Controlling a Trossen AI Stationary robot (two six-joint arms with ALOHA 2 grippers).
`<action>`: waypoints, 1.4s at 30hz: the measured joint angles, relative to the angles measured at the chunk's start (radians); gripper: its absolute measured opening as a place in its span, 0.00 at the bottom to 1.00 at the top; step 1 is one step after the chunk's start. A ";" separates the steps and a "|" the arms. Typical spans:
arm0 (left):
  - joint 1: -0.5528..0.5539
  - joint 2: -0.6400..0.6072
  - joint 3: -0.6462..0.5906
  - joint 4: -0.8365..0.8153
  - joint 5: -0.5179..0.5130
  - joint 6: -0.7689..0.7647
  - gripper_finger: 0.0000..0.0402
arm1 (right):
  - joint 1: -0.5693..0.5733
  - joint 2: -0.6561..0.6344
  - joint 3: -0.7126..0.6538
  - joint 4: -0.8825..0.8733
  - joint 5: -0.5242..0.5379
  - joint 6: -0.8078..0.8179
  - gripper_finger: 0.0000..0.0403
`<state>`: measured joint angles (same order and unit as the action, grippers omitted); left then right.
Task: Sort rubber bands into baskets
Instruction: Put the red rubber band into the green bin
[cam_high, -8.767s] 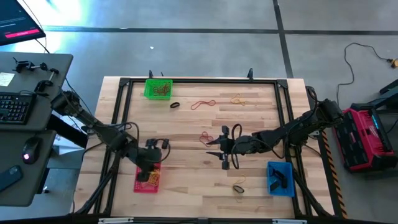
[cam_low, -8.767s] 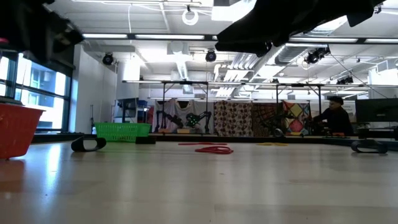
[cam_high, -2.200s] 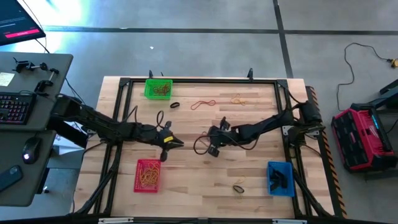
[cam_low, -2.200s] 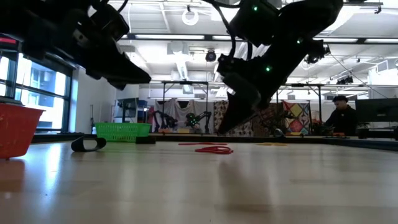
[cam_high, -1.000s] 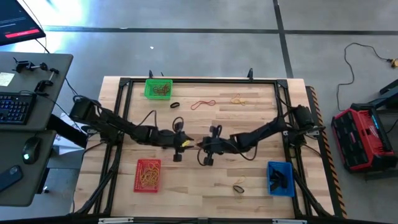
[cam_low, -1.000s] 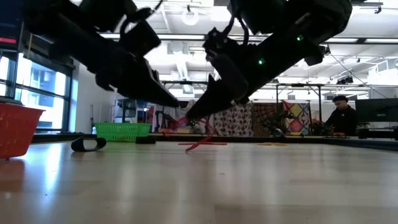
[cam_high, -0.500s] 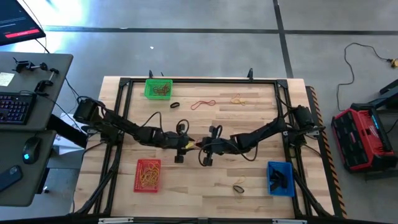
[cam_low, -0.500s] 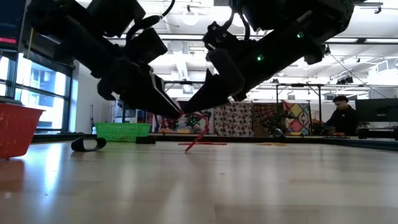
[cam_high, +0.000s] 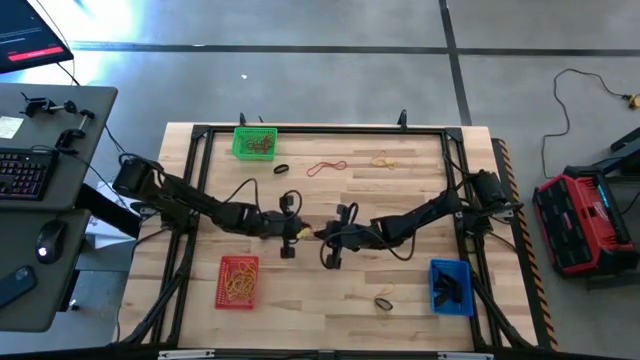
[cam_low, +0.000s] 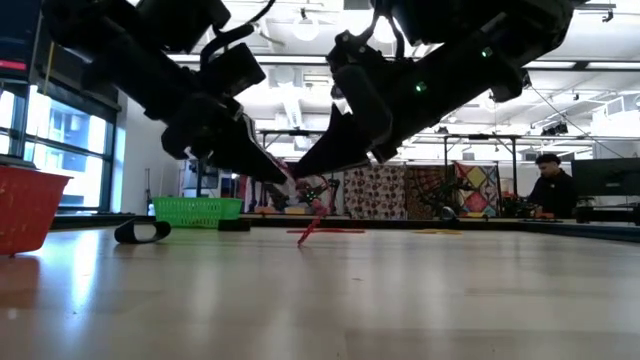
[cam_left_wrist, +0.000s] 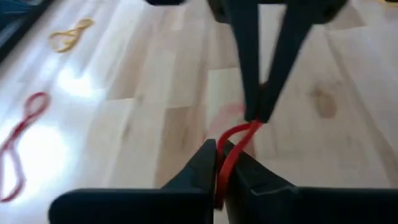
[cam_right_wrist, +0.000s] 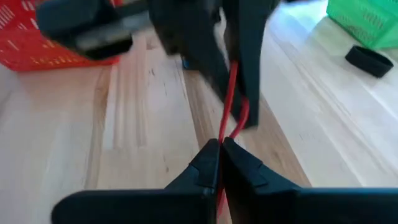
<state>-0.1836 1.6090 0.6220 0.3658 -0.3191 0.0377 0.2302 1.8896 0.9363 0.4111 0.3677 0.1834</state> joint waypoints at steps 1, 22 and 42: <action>0.002 -0.013 0.000 -0.011 -0.009 0.000 0.02 | 0.000 0.000 0.000 -0.008 0.002 0.005 0.03; 0.427 -0.473 0.066 -0.532 -0.164 -0.088 0.00 | 0.000 0.000 0.000 -0.051 0.170 0.018 0.47; 0.974 -0.301 0.114 -0.569 0.006 -0.018 0.00 | -0.003 0.000 0.000 -0.071 0.166 0.017 0.47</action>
<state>0.7906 1.3082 0.7357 -0.2028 -0.3132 0.0194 0.2272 1.8893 0.9363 0.3401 0.5339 0.2008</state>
